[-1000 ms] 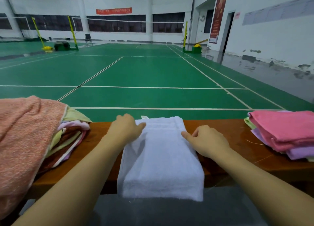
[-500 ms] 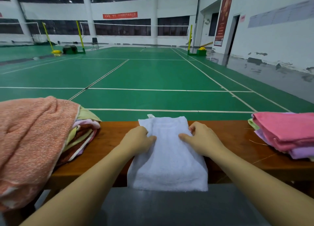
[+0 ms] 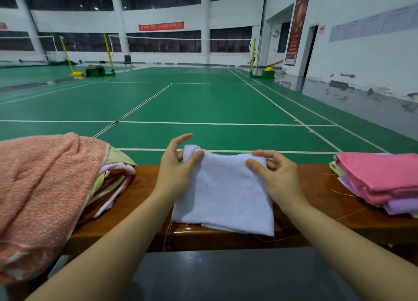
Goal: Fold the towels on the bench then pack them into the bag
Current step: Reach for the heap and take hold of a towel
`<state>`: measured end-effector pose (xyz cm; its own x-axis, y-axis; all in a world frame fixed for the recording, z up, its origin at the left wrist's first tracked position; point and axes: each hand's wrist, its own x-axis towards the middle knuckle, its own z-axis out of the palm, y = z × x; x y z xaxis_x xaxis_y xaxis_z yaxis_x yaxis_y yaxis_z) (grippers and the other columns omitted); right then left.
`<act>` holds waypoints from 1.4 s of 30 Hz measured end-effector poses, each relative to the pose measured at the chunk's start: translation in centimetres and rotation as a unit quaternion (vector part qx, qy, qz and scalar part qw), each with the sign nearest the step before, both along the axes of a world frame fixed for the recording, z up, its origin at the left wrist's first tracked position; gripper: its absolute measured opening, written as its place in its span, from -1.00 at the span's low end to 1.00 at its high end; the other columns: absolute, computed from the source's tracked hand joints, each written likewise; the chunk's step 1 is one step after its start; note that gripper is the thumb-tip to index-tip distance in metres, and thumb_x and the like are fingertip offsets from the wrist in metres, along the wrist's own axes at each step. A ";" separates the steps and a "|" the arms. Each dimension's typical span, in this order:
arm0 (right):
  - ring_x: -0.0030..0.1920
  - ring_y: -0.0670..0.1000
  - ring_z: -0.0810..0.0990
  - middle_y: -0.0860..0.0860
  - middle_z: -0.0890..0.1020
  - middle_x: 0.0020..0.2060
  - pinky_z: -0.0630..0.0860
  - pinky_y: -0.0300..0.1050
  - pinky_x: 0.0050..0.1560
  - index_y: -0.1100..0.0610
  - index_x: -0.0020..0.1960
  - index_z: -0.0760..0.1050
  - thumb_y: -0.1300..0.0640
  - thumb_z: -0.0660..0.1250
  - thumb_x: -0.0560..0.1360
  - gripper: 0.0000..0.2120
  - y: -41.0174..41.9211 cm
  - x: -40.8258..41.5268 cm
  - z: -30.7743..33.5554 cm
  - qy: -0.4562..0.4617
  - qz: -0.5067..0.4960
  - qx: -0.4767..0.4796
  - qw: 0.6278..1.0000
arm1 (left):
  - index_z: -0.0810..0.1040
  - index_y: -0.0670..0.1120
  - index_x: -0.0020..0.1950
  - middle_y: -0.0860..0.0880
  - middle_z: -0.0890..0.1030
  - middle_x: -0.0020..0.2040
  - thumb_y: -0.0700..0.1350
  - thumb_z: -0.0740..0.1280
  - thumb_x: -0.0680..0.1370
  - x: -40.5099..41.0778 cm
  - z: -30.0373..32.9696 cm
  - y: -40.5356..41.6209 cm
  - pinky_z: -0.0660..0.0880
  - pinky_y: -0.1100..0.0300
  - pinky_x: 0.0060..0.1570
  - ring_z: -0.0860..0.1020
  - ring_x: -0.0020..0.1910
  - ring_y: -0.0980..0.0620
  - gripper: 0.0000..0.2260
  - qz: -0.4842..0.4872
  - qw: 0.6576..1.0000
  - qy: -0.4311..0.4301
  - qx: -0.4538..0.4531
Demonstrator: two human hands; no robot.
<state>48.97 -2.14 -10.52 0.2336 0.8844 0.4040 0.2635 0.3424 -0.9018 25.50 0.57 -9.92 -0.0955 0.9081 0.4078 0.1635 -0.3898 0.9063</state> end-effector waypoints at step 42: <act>0.06 0.09 0.47 -0.01 0.45 0.02 0.42 -0.01 0.00 -0.18 0.28 0.51 -0.25 0.10 0.64 -0.66 0.7 1.0 0.3 -0.577 0.047 -0.202 0.790 | 0.46 0.15 0.41 -0.12 0.35 0.36 -0.25 0.33 0.53 1.0 -0.1 1.4 0.38 -0.07 0.34 0.35 0.37 -0.20 -0.50 -0.078 0.804 0.570 -0.151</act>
